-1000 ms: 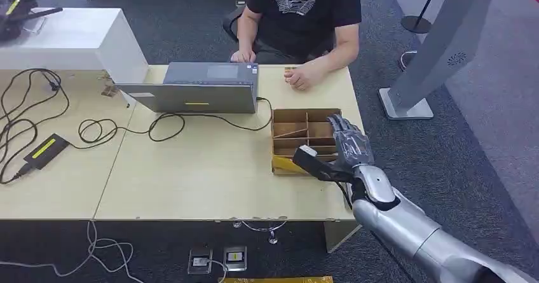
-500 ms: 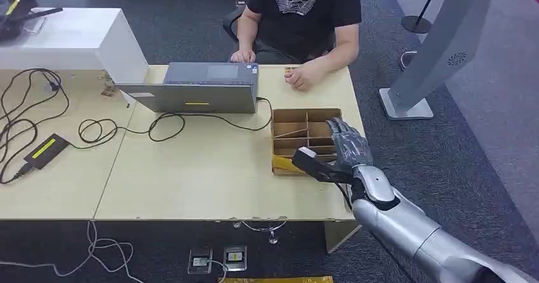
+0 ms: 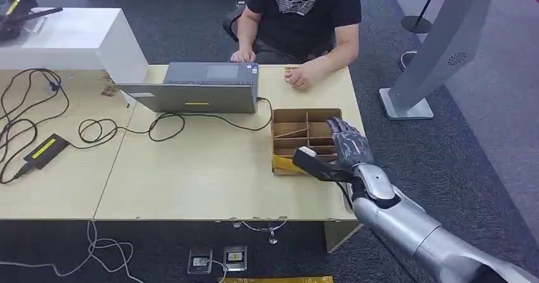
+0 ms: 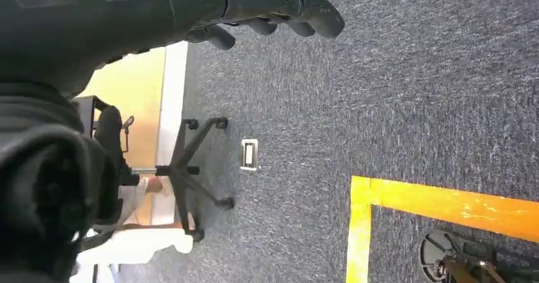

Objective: Pass the card to the sensor for recognition and then transmit it.

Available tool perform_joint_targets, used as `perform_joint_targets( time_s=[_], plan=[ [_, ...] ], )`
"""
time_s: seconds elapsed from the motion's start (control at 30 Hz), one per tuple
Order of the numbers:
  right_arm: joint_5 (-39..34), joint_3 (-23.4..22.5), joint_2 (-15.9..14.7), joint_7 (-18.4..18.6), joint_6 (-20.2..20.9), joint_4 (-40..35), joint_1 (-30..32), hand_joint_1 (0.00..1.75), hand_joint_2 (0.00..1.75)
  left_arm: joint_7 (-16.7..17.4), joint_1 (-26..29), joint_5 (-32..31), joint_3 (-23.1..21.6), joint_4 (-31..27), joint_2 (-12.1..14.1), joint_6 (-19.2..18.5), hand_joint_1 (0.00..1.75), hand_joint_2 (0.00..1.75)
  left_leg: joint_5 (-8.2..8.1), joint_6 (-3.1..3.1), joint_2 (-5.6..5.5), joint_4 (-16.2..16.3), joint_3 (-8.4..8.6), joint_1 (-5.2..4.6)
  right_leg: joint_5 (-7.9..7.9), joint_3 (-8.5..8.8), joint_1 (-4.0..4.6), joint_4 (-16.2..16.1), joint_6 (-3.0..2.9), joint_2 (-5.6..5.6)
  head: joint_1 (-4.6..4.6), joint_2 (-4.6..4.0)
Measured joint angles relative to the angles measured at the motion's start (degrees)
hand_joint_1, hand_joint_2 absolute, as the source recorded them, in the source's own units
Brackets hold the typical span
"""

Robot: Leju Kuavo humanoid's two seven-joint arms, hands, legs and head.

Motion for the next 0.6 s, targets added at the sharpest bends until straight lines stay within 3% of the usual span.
perform_joint_targets(
  time_s=[0.03, 0.07, 0.6],
  plan=[
    [-0.2, 0.0, 0.0, 0.0, -0.1, 0.0, 0.0, 0.59, 1.75, 0.0, 0.0, 0.0, 0.0, 0.0, 0.0, 0.0, 0.0, 0.0, 0.0, 0.0, 0.0, 0.0, 0.0, 0.0, 0.0, 0.0, 0.0, 0.0, 0.0, 0.0, -0.02, 0.0],
    [-0.8, 0.0, 0.0, 0.0, -0.2, 0.1, -0.1, 1.75, 1.75, 0.0, 0.0, 0.0, 0.0, 0.0, 0.0, 0.0, 0.0, 0.0, 0.0, 0.0, 0.0, 0.0, 0.0, 0.0, 0.0, 0.0, 0.0, 0.0, 0.0, 0.0, 0.0, 0.0],
    [1.5, 0.8, -0.3, 1.7, 0.1, 0.4, -0.2, 1.75, 1.75, -0.9, 0.0, 0.2, 0.0, 0.0, 0.0, 0.5, 0.0, 0.0, 0.0, 0.0, 0.0, 0.0, 0.01, 0.0, 0.0, 0.0, 0.0, 0.0, 0.0, 0.01, 0.0, 0.0]
  ],
)
